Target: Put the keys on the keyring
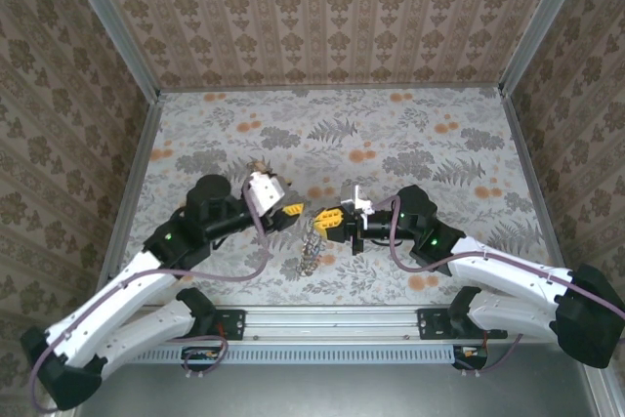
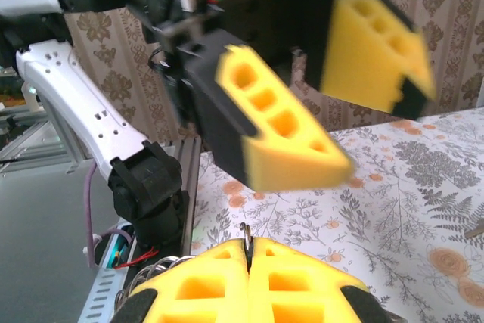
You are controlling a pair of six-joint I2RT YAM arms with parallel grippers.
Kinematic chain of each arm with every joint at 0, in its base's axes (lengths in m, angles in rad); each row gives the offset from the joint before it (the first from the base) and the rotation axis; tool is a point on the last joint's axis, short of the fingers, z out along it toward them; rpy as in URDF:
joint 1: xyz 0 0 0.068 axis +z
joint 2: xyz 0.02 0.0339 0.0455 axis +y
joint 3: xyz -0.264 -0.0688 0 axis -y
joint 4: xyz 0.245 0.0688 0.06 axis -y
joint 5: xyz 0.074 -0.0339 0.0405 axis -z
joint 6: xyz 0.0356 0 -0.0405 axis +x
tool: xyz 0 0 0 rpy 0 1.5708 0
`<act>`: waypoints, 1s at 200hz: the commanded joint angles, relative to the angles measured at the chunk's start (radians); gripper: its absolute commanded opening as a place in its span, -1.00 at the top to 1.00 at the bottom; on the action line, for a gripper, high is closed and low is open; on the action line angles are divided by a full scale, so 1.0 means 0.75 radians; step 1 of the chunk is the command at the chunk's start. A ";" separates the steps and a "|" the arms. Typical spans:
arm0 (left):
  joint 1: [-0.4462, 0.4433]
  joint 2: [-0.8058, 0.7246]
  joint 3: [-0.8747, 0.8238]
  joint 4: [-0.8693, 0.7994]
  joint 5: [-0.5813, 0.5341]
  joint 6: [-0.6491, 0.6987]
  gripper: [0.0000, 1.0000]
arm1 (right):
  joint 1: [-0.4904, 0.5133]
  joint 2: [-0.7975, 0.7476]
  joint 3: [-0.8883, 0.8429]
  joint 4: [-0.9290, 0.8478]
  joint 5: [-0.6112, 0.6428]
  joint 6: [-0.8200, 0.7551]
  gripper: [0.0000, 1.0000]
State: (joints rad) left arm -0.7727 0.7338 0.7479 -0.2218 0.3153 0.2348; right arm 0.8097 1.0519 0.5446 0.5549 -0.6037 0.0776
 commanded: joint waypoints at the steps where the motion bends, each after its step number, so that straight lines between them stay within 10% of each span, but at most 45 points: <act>1: 0.056 -0.095 -0.045 -0.021 0.329 -0.022 -0.06 | 0.003 -0.031 -0.012 0.125 0.039 0.040 1.00; 40: 0.079 -0.059 -0.064 0.026 0.595 -0.041 0.09 | 0.002 -0.022 0.001 0.127 0.016 0.042 1.00; 137: 0.060 0.100 -0.021 0.113 0.638 -0.026 0.26 | 0.006 0.022 0.055 0.115 -0.042 0.031 1.00; 200: 0.047 0.142 0.005 0.066 0.682 0.018 0.74 | 0.008 0.037 0.073 0.099 -0.055 0.012 1.00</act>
State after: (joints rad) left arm -0.7322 0.8200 0.7139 -0.1646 0.7788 0.2241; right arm 0.8097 1.0763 0.5575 0.5945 -0.6159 0.1005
